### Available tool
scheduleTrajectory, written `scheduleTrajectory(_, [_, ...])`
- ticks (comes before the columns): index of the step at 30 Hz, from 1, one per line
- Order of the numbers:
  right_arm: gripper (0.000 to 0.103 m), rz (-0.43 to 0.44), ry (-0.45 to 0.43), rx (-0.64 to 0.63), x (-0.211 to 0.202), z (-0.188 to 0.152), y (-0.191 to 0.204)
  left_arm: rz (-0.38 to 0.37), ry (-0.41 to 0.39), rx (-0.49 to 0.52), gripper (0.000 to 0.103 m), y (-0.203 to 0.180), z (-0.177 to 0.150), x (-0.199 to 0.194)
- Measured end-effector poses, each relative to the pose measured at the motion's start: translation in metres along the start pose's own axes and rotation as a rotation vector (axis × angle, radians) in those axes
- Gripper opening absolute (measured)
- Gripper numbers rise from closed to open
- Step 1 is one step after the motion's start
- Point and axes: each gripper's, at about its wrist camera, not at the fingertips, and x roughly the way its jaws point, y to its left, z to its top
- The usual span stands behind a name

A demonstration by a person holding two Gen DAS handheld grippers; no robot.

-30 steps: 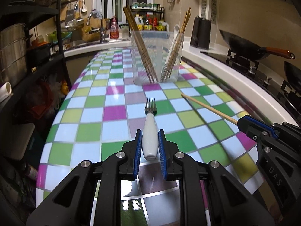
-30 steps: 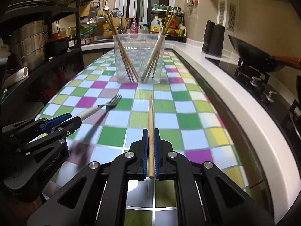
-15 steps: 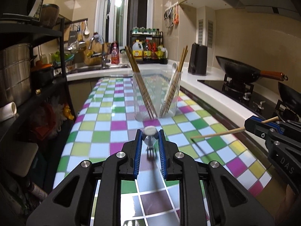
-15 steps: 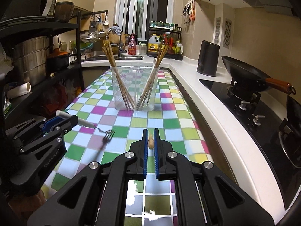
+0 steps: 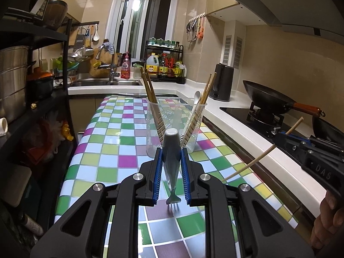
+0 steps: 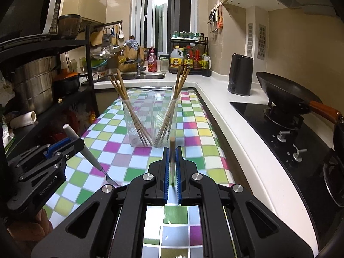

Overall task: Organize utensils
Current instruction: 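Lift the fork with the left tool while the right tool lifts the chopstick, then carry the fork in the left tool while the right tool carries the chopstick to the container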

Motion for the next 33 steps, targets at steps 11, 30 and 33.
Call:
scheduleTrajectory(11, [0.006,0.06,-0.012,0.019,0.012,0.041,-0.013,-0.037,0.118,-0.024,0.017,0.01,0.036,0.016])
scheduleTrajectory(30, [0.006,0.167,-0.167,-0.047,0.015,0.192,-0.004,-0.161,0.061,-0.042,0.017,0.01,0.208,0.041])
scheduleTrajectory(33, [0.006,0.162,-0.172,-0.055,0.031,0.207,-0.003,-0.136,0.051,-0.039,0.017,0.01,0.222,0.06])
